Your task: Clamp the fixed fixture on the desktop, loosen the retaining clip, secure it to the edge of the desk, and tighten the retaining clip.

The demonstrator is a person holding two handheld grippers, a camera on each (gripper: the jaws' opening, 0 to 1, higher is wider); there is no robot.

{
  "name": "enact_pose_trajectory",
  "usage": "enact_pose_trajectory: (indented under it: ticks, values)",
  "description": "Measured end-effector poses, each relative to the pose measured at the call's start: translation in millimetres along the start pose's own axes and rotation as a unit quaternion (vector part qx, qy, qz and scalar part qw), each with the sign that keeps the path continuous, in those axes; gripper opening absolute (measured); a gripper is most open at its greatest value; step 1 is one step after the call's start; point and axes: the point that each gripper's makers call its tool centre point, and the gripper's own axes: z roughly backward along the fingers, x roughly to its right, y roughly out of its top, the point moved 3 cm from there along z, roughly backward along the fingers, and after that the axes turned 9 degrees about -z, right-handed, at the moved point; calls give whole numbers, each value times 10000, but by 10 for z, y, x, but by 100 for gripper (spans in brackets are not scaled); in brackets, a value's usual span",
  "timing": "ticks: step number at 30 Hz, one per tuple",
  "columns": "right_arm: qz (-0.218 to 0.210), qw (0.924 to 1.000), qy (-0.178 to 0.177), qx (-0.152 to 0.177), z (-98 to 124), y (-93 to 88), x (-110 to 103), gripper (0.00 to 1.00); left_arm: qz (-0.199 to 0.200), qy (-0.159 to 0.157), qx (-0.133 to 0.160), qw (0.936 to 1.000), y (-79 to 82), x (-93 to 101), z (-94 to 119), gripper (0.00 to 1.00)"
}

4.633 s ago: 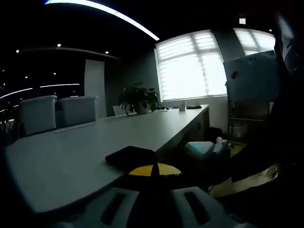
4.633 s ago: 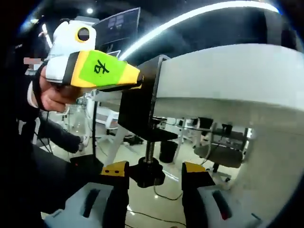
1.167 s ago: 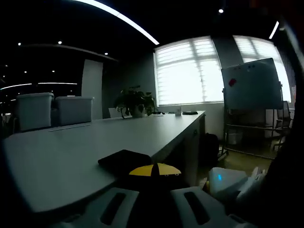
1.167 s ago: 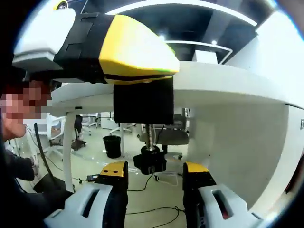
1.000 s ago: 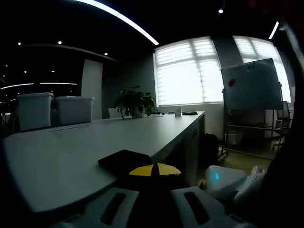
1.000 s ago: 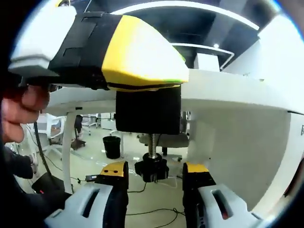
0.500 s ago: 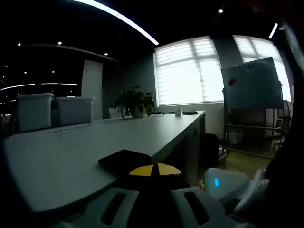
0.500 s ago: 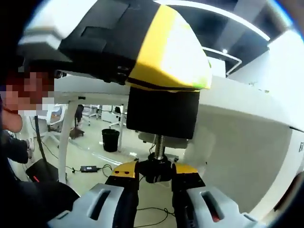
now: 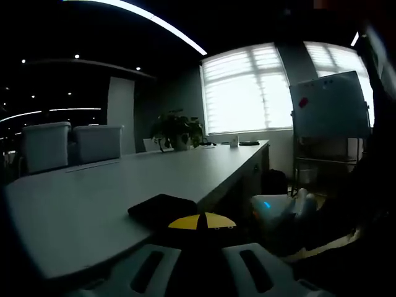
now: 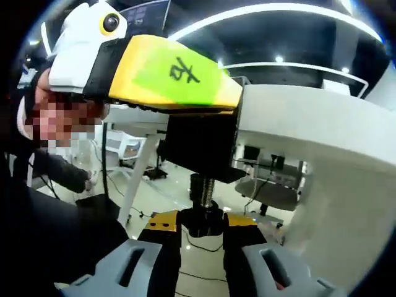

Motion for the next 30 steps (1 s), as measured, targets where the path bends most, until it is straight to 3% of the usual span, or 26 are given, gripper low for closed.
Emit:
enact_pose_trajectory:
  ticks: [7, 11, 14, 18, 20, 23, 25, 27, 30]
  values:
    - [197, 9918, 1255, -148, 15, 19, -19, 23, 67, 15, -28, 10000, 5, -14, 22, 1]
    - [642, 9839, 1661, -141, 8, 28, -22, 22, 26, -37, -84, 10000, -6, -22, 22, 1]
    - [720, 9839, 1628, -157, 19, 21, -50, 23, 32, -44, -92, 9999, -8, -29, 23, 1]
    - [537, 9909, 1225, -173, 21, 10, -54, 24, 34, -36, -78, 10000, -15, -32, 26, 1]
    - [539, 9951, 814, -149, 39, 8, -27, 27, 58, -23, -58, 10000, -16, -35, 27, 1]
    - [512, 9985, 76, -195, 115, -33, 100, 39, 65, -22, -50, 10000, -17, -36, 28, 1]
    - [385, 9979, -438, -269, 210, -68, 184, 43, 96, -27, -32, 9999, -20, -40, 28, 1]
    - [123, 9957, -908, -127, 300, -42, 224, 43, 121, -45, -4, 9999, -22, -43, 29, 1]
    - [106, 9893, -1450, -131, 355, -18, 214, 44, 100, -39, 29, 9999, -26, -41, 31, 1]
